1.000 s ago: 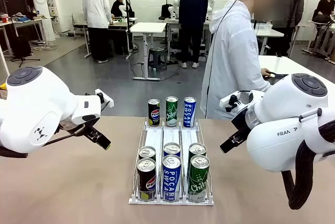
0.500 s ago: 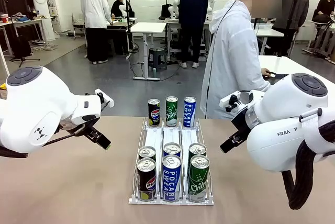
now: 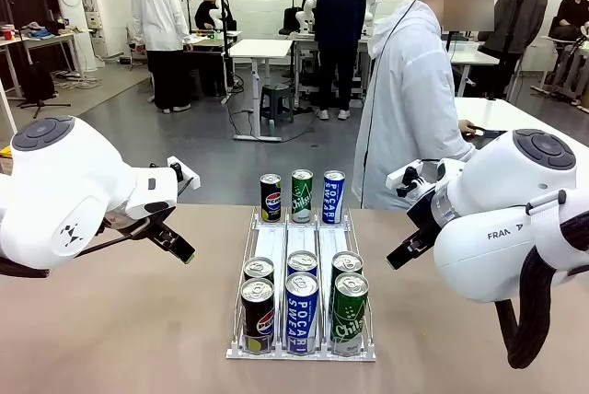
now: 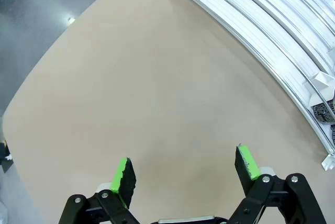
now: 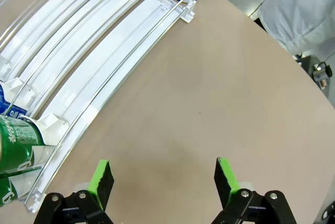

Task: Retrieve and hand over the desired beverage to the person.
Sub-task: Pick up a can of the same type that the person held from the Automatic Can Dispenser.

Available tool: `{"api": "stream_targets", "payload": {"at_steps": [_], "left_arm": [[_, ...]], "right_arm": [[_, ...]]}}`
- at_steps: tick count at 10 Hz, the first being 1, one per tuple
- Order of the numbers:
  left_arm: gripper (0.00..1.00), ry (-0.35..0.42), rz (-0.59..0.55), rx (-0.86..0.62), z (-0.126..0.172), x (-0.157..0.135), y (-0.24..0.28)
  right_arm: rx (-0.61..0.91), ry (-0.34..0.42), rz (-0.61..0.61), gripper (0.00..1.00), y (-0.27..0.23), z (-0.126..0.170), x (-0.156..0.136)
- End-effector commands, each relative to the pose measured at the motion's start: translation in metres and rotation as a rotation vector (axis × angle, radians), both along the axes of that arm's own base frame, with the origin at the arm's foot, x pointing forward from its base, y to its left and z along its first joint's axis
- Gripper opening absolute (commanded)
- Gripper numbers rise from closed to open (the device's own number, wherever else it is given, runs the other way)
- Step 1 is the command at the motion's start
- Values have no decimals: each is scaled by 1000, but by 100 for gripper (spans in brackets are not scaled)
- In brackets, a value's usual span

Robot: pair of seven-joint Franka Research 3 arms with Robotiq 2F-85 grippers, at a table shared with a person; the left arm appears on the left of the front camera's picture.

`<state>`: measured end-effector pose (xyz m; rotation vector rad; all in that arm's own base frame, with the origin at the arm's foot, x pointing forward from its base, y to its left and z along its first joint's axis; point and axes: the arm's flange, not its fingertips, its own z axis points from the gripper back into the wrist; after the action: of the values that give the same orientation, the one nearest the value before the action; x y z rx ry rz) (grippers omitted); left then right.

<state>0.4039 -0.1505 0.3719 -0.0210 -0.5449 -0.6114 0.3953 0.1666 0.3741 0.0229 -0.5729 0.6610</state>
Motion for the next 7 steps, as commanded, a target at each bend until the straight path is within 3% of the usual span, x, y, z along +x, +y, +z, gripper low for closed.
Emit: {"api": "stream_targets", "payload": {"at_steps": [1, 5, 6, 7], "left_arm": [[100, 0, 0, 0, 0, 0, 0], [100, 0, 0, 0, 0, 0, 0], [100, 0, 0, 0, 0, 0, 0], [100, -83, -33, 16, 34, -3, -3]], "right_arm": [[0, 0, 1, 100, 0, 0, 0], [0, 0, 0, 100, 0, 0, 0], [9, -44, -9, 100, 2, 24, -7], [-3, -96, -18, 100, 4, 58, -19]]}}
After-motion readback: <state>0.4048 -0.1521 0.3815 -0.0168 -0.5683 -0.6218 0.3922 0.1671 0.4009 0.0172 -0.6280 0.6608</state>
